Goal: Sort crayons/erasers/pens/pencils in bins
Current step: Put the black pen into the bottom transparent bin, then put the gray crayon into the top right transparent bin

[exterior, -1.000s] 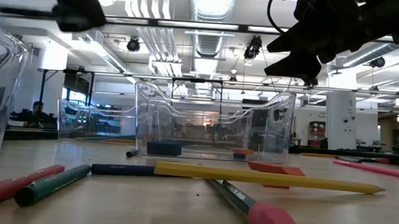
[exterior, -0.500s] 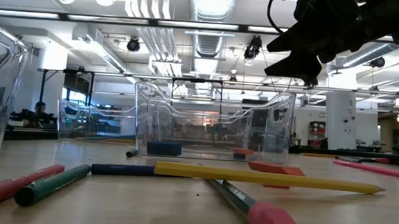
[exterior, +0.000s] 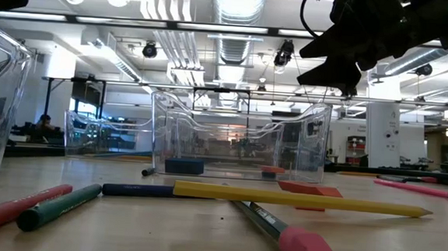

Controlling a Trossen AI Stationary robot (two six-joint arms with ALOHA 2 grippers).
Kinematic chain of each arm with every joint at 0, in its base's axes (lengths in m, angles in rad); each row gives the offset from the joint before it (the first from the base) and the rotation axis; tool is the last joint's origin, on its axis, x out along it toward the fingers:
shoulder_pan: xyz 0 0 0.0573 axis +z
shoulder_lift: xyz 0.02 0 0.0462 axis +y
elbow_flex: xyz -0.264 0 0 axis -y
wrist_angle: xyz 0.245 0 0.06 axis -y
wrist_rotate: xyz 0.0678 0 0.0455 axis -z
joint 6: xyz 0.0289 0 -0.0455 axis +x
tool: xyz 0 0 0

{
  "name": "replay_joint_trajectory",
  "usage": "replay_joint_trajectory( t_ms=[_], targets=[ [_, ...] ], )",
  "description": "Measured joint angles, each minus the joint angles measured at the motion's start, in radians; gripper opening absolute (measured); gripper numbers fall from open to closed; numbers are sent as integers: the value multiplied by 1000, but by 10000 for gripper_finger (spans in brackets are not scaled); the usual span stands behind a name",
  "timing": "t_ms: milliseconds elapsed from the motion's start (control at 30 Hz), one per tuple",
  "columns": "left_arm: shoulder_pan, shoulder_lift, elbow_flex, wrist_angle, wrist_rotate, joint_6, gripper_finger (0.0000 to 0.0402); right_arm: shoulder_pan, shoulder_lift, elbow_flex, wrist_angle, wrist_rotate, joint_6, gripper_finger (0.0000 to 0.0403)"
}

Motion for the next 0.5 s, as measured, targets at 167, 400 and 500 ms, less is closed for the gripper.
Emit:
replay_joint_trajectory(
  t_ms=[167,400,500],
  targets=[
    [0,-3,0,0,-20,8,120,0,0,0,0,0,0,370],
    [0,-12,0,96,-67,174,134,0,0,0,0,0,0,370],
    [6,-23,0,205,-105,284,134,0,0,0,0,0,0,370]
  ],
)
